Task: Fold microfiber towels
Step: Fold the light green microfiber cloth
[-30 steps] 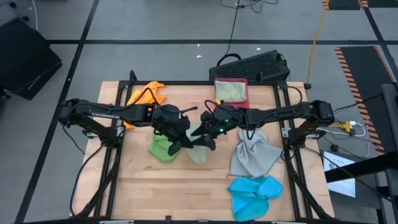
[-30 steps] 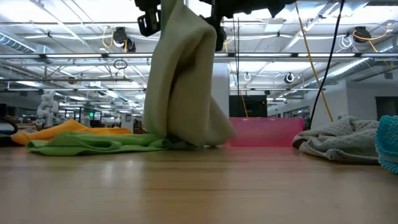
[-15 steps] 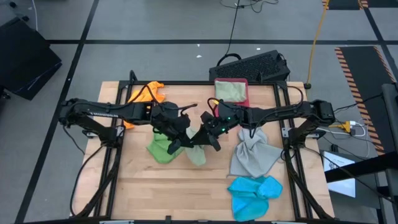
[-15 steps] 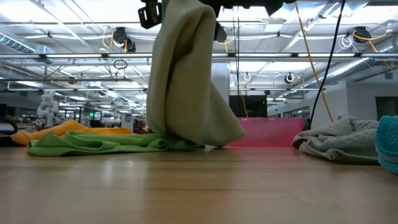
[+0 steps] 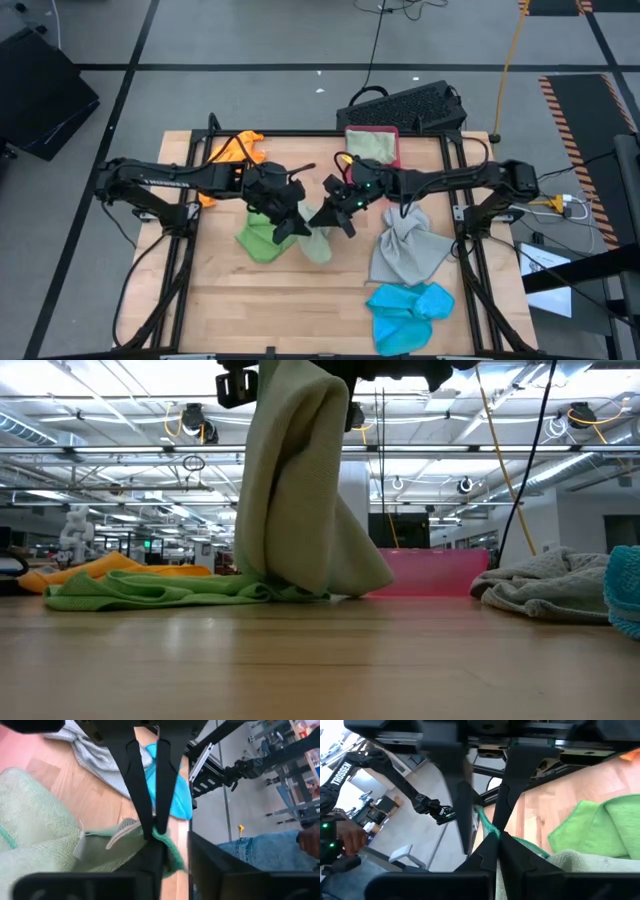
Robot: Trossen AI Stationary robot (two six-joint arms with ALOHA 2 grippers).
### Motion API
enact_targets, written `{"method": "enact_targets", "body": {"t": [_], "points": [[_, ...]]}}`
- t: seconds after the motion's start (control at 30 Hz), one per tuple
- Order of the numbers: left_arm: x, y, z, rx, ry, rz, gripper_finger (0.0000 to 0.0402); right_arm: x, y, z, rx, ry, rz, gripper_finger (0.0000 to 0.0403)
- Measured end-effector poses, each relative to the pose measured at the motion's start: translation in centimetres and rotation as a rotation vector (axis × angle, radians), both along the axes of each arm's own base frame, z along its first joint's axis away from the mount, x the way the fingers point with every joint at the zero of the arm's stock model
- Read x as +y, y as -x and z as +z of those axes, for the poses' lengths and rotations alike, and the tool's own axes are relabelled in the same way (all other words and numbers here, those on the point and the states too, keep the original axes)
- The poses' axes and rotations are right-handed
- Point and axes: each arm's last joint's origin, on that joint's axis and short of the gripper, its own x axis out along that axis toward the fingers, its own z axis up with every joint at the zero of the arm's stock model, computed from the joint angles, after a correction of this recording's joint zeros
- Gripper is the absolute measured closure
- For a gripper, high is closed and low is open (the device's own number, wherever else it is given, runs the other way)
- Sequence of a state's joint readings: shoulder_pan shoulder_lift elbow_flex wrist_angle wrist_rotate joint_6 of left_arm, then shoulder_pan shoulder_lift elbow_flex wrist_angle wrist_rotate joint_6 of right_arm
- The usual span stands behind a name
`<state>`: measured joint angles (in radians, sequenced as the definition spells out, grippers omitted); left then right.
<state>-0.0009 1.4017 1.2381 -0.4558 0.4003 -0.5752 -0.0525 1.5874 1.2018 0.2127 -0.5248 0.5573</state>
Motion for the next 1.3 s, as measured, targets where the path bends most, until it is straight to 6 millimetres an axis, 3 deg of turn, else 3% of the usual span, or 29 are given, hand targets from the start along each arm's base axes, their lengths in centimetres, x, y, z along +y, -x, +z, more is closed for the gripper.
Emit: {"method": "enact_targets", "body": {"t": [0.23, 0.4, 0.6, 0.8, 1.0, 1.3], "points": [[0.1, 1.1, 0.1, 0.065, 0.012, 0.030, 0.0204, -0.6, 1.6, 2.2, -0.034, -0.032, 0.035, 0.0401], [0.2, 2.2, -0.1, 0.116, -0.089, 0.027, 0.0167, -1.1, 3.3, 4.0, -0.054, -0.034, 0.011, 0.0401], [0.5, 2.5, -0.1, 0.094, -0.264, 0.026, 0.0160, -1.8, 5.8, 7.1, -0.162, -0.022, -0.027, 0.0402], [0.4, 0.8, -0.1, -0.039, -0.481, 0.070, 0.0160, -3.0, 8.1, 9.5, -0.247, -0.031, -0.105, 0.0402], [0.2, -1.3, 0.0, -0.173, -0.435, 0.062, 0.0160, -3.9, 10.1, 11.5, -0.342, -0.013, -0.176, 0.0402], [-0.9, -2.6, -1.4, -0.144, -0.443, 0.057, 0.0160, -5.2, 11.8, 13.5, -0.498, 0.004, -0.282, 0.0403]]}}
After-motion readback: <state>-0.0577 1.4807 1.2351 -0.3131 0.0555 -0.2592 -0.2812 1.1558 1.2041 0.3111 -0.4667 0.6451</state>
